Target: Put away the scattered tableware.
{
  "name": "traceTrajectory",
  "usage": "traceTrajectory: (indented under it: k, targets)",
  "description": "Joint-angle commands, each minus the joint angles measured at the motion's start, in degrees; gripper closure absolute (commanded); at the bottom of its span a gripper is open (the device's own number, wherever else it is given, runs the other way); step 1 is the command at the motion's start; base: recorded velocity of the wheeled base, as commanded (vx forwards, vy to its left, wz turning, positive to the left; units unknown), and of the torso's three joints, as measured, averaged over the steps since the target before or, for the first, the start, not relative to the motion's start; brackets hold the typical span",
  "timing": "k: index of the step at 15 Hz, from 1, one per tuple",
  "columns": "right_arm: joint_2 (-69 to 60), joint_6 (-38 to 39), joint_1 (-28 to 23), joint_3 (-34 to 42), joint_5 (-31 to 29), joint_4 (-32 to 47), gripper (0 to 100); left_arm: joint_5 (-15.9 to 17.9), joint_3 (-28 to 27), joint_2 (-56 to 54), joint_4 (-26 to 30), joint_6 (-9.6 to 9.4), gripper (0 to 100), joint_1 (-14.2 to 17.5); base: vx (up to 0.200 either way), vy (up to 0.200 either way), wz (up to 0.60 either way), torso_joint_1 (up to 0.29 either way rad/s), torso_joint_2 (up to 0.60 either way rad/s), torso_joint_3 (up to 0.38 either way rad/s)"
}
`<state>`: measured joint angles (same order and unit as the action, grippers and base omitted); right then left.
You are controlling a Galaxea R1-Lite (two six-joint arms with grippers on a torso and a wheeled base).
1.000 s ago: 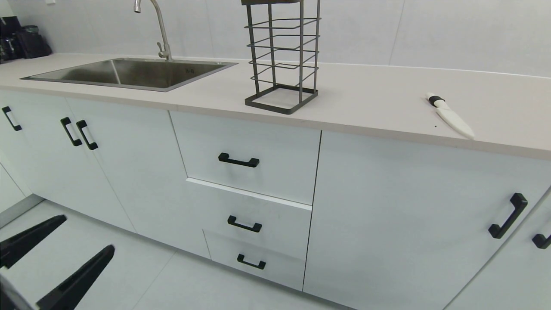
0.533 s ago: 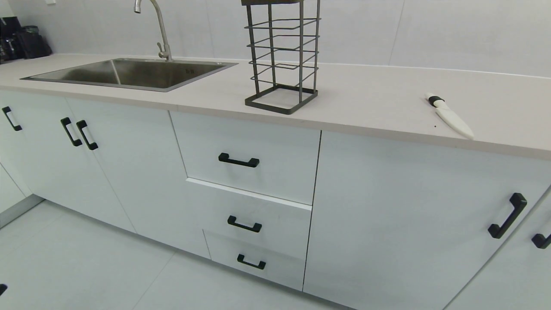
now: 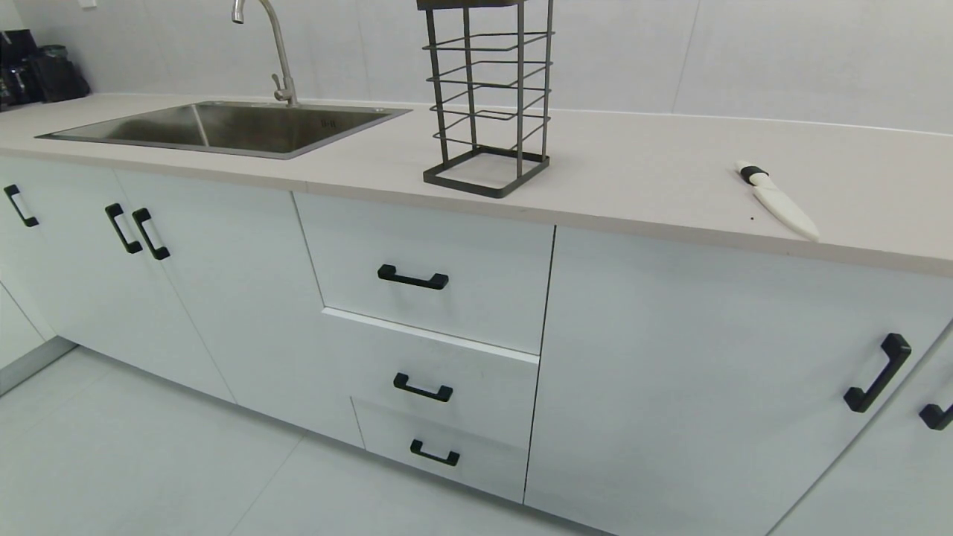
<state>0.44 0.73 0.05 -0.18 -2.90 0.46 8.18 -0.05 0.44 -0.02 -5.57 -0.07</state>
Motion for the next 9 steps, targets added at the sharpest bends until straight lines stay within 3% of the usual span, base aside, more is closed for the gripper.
traceTrajectory:
  k: [1, 5, 8, 9]
  targets:
    - [0.1, 0.1, 0.0, 0.0, 0.0, 0.0, 0, -0.7, 0.0, -0.4, 0.0, 1.18, 0, 0.0, 0.0, 0.0, 0.0, 0.0, 0.0, 0.0]
    - [0.1, 0.0, 0.0, 0.0, 0.0, 0.0, 0, -2.5, 0.0, -0.4, 0.1, 3.99, 0, 0.1, 0.0, 0.0, 0.0, 0.0, 0.0, 0.0]
    - [0.1, 0.0, 0.0, 0.0, 0.1, 0.0, 0, -2.5, 0.0, -0.4, 0.1, 4.16, 0, 0.0, 0.0, 0.0, 0.0, 0.0, 0.0, 0.0]
    - [0.1, 0.1, 0.1, 0.0, 0.2, 0.0, 0, -2.5, 0.0, -0.4, 0.1, 4.16, 0, 0.0, 0.0, 0.0, -0.6, 0.002, 0.01, 0.002]
